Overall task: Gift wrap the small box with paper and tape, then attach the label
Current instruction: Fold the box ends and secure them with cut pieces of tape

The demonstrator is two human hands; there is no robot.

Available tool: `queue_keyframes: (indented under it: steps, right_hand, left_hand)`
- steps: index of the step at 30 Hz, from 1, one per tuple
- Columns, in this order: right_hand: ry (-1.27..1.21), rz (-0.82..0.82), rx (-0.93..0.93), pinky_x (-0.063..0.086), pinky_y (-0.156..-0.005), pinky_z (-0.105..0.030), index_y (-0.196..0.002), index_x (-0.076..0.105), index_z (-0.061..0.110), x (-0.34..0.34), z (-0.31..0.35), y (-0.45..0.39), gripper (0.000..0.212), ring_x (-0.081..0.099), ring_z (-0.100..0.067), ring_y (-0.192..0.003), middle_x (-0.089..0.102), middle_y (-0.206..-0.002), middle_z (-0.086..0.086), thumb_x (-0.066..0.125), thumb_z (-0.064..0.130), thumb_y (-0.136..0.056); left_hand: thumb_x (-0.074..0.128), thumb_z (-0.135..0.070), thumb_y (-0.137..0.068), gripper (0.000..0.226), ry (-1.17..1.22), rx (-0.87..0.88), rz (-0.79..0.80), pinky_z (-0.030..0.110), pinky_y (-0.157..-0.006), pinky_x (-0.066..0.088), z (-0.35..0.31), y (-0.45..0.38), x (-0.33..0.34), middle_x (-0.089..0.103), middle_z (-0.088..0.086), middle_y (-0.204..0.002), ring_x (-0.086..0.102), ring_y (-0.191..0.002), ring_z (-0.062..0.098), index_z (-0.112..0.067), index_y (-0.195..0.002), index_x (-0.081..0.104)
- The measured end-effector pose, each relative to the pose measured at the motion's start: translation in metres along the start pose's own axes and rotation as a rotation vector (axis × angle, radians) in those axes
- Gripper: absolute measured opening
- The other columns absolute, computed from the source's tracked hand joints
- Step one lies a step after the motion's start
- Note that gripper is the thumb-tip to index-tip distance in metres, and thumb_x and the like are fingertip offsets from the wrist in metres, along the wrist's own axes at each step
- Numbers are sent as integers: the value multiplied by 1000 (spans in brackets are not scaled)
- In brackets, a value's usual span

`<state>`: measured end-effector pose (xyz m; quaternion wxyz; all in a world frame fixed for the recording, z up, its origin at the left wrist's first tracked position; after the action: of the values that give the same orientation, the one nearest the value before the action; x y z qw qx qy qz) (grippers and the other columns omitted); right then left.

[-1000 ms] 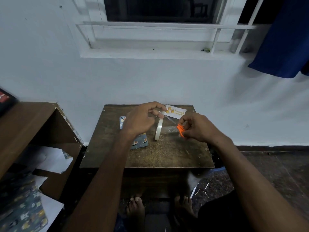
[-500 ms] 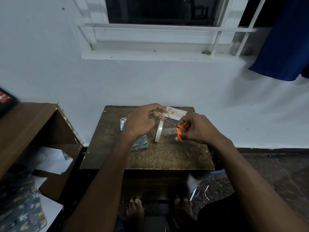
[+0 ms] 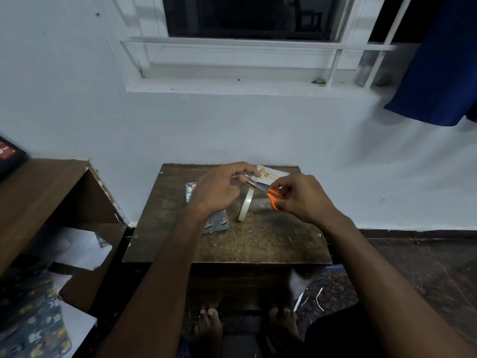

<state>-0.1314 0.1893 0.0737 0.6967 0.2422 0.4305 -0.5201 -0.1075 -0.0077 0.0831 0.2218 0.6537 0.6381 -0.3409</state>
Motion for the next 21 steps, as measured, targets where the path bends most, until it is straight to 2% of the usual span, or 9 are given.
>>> queue_keyframes:
  steps: [4, 7, 14, 16, 18, 21]
  right_hand:
    - [11, -14, -2, 58, -78, -33, -118, 79, 27, 1, -2, -1, 40, 68, -10, -89, 78, -104, 2, 87, 19, -80]
    - [13, -12, 4, 58, -78, -34, -119, 79, 26, 1, -1, -1, 40, 68, -10, -88, 78, -104, 2, 87, 19, -80]
    - [29, -21, 0, 53, -75, -28, -117, 79, 26, 0, 1, 0, 38, 67, -9, -85, 78, -100, 3, 85, 17, -81]
    - [40, -9, -15, 48, -73, -24, -116, 79, 26, 0, 3, 1, 37, 65, -8, -82, 77, -99, 3, 86, 18, -81]
    - [29, -1, -35, 46, -71, -21, -113, 80, 26, 0, 5, 2, 35, 63, -3, -77, 75, -96, 6, 88, 22, -79]
    - [-26, 37, -50, 39, -63, -8, -108, 79, 26, 3, 7, 2, 42, 61, 4, -73, 70, -95, 13, 94, 29, -70]
  left_hand:
    - [55, 2, -92, 59, -1, -3, 2, 29, -58, 45, -1, 1, -1, 72, -25, -111, 57, -59, 2, -49, -118, 71]
    - [55, 2, -92, 59, -7, 1, 3, 30, -59, 46, -1, 1, -1, 71, -26, -111, 62, -66, 14, -49, -118, 71]
    - [55, 2, -92, 61, 20, 4, 12, 28, -58, 42, 1, -1, 1, 75, -28, -96, 54, -57, -3, -49, -121, 68]
    - [57, -1, -92, 60, 2, -5, 10, 28, -62, 43, 2, -1, 1, 75, -29, -97, 58, -65, -5, -50, -126, 64]
    - [61, -8, -93, 58, -18, -3, 17, 30, -70, 48, 2, -1, 2, 74, -34, -99, 64, -75, 0, -51, -132, 56]
    - [68, -19, -93, 60, -5, -3, -3, 31, -74, 46, 2, -1, 2, 73, -37, -97, 58, -65, -5, -44, -144, 48]
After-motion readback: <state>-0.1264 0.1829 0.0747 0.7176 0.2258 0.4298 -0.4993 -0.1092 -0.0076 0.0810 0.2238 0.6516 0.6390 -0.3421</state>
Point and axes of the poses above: each hand's wrist, its own y-axis away from the middle knuckle, its own x-axis out of the palm, z = x × y, the point moved 7 cm from there along -y, towards the middle knuckle
